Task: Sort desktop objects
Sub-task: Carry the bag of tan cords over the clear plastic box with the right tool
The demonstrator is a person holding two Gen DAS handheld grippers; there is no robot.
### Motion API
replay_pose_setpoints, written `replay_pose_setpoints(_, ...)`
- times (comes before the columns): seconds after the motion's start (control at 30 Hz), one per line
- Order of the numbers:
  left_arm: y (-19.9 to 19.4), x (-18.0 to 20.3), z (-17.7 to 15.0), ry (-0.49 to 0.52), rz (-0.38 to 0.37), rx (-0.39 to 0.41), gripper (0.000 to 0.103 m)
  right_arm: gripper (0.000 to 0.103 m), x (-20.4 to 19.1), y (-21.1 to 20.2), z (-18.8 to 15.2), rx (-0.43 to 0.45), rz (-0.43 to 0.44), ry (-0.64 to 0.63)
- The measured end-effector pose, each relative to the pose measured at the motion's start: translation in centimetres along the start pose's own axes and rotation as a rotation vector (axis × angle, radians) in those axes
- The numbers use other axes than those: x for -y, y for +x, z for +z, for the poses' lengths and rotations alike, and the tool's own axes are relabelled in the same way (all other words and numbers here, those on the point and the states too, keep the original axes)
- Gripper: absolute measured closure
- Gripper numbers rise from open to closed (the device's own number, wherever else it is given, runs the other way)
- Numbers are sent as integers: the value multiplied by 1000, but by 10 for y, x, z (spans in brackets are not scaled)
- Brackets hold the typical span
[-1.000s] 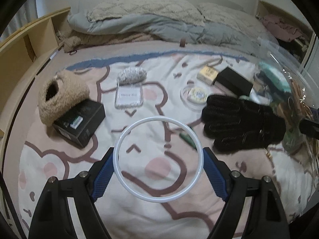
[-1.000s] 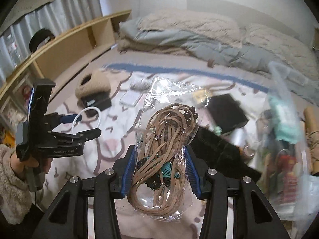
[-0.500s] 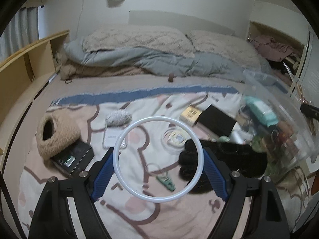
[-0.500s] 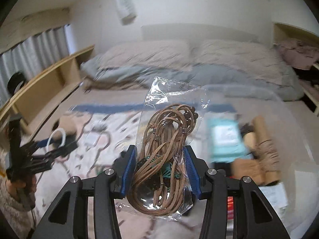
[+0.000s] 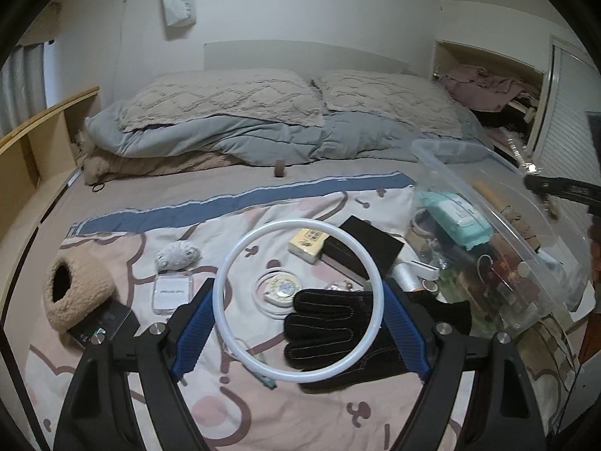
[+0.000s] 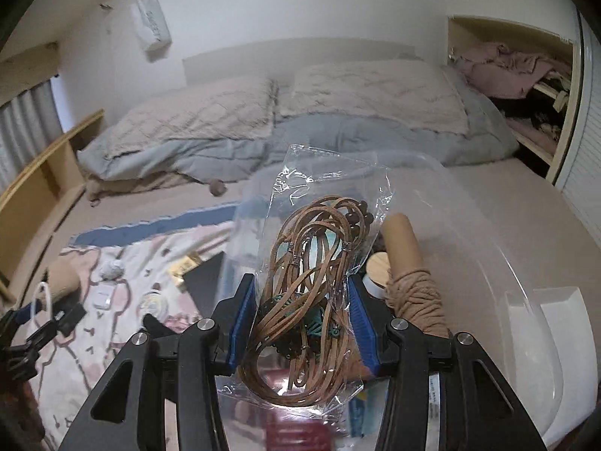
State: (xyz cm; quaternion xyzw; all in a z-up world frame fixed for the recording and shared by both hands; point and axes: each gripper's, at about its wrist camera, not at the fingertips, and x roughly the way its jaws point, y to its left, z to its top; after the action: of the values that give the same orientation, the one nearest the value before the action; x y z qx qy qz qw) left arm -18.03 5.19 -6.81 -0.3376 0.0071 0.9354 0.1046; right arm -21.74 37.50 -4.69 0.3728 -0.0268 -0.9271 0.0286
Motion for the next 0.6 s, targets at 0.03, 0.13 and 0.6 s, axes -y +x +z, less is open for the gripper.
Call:
replay_pose_setpoints(0.03, 0, 3, 0, 2, -4, 1, 19, 55, 1, 5, 0, -11, -7, 1)
replay_pose_setpoints(0.13, 0, 9, 0, 4, -18, 0, 19, 55, 3, 20, 7, -43, -20, 8)
replay_pose_setpoints(0.6, 11, 20, 1, 43, -15, 2, 19, 31, -3, 65, 28, -179, -21, 0)
